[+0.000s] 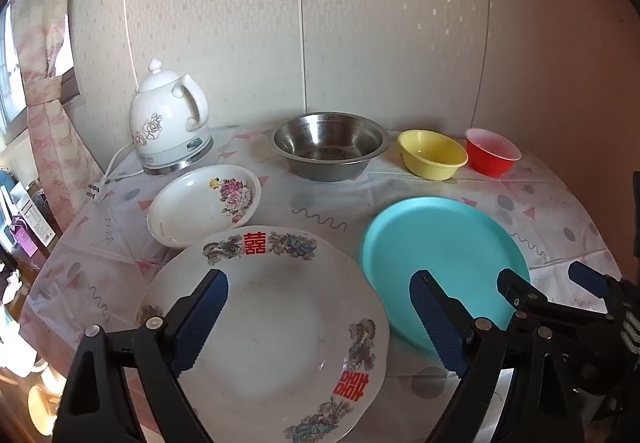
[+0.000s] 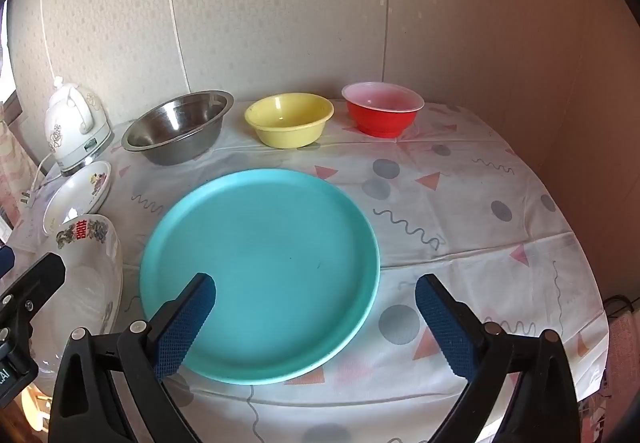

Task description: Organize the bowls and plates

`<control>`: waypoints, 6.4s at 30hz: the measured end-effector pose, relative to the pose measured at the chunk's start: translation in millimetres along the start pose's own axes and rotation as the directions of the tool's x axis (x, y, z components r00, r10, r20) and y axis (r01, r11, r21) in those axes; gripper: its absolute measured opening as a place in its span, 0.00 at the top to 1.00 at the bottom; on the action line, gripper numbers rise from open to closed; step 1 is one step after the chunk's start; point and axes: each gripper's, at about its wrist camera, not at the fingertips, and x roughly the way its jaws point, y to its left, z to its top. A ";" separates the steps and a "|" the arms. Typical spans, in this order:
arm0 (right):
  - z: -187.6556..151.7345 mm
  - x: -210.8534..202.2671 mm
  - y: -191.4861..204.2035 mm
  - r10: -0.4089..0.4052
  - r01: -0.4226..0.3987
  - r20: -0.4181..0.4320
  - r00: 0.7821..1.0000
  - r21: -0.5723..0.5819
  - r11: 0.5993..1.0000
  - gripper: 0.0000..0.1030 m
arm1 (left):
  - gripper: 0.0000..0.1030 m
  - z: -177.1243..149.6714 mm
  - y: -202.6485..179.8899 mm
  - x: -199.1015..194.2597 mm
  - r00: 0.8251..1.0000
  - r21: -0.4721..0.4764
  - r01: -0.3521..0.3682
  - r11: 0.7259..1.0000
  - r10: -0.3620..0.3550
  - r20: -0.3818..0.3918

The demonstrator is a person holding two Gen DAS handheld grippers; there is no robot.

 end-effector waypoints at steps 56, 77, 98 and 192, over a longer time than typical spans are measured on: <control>0.8 -2.5 -0.5 -0.016 0.016 0.034 0.999 -0.003 1.000 0.06 | 0.10 -3.3 -8.2 -4.6 1.000 0.063 -0.005 0.998 0.004 0.028; 0.3 -1.3 -1.0 -0.008 0.008 0.032 0.999 0.002 1.000 0.06 | 0.10 -4.8 -11.1 -0.5 1.000 0.066 -0.006 0.998 0.006 0.009; 1.4 5.5 -7.8 0.013 -0.013 0.010 1.000 0.032 0.999 0.06 | 0.10 4.5 -8.7 11.1 0.999 0.060 0.023 0.998 -0.020 -0.039; 13.0 36.3 -62.7 -0.108 0.108 -0.023 0.994 -0.006 0.994 0.80 | 0.81 36.1 -89.3 146.0 0.907 0.181 0.256 0.949 -0.172 -0.384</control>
